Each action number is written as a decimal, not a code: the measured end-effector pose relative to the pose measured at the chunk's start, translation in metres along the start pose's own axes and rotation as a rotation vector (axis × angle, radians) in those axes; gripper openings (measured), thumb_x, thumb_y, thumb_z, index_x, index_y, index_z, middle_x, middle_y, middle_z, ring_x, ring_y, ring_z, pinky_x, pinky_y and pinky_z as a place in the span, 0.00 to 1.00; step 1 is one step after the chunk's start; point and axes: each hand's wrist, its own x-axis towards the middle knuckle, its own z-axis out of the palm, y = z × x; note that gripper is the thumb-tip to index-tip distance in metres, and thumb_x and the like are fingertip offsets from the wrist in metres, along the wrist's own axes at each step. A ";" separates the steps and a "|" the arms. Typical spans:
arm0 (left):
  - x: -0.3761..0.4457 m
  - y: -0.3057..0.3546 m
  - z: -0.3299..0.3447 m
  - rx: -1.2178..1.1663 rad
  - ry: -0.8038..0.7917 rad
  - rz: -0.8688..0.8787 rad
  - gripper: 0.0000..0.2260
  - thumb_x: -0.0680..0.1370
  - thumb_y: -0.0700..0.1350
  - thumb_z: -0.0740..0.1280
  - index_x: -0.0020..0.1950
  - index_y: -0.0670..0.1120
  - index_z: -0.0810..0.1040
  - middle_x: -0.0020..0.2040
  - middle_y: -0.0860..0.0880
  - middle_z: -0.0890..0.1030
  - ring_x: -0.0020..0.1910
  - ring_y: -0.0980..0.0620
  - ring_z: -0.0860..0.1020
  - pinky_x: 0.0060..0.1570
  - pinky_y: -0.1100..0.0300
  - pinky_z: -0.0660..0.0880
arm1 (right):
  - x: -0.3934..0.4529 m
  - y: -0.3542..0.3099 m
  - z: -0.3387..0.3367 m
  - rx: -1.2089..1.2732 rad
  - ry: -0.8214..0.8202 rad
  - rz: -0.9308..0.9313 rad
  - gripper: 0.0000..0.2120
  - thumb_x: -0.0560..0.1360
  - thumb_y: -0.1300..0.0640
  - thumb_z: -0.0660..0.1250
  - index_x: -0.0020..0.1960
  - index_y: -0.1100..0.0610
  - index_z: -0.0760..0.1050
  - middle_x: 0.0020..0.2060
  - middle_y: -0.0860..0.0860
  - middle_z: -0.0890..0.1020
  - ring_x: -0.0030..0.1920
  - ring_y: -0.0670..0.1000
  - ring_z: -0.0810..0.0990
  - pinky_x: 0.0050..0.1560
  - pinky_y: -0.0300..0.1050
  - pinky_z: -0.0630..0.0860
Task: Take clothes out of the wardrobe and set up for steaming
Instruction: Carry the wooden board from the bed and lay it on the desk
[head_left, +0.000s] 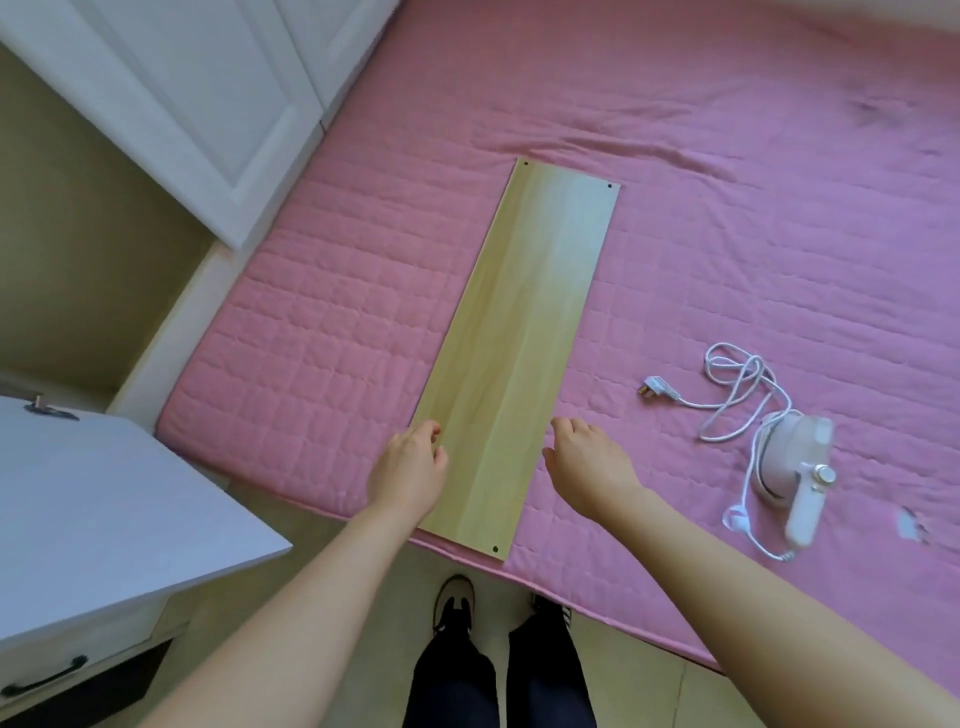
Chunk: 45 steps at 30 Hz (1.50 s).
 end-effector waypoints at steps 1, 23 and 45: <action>0.006 -0.001 0.010 -0.006 -0.011 -0.027 0.14 0.80 0.44 0.60 0.66 0.46 0.72 0.61 0.48 0.79 0.56 0.48 0.76 0.52 0.52 0.75 | 0.007 0.005 0.008 0.018 -0.028 0.009 0.15 0.81 0.52 0.54 0.63 0.60 0.66 0.59 0.57 0.74 0.59 0.60 0.72 0.51 0.52 0.72; 0.116 -0.090 0.133 -0.061 0.126 -0.303 0.21 0.77 0.40 0.63 0.70 0.40 0.68 0.67 0.40 0.72 0.66 0.40 0.68 0.66 0.48 0.65 | 0.133 0.049 0.137 0.382 -0.224 0.176 0.15 0.79 0.57 0.56 0.61 0.66 0.65 0.53 0.62 0.78 0.54 0.62 0.76 0.44 0.49 0.70; 0.079 -0.122 0.166 -0.079 0.174 -0.437 0.17 0.76 0.42 0.64 0.65 0.41 0.72 0.63 0.36 0.72 0.63 0.37 0.68 0.65 0.48 0.61 | 0.097 0.022 0.158 0.824 -0.112 0.516 0.08 0.64 0.58 0.58 0.28 0.58 0.62 0.27 0.56 0.71 0.34 0.56 0.66 0.30 0.44 0.61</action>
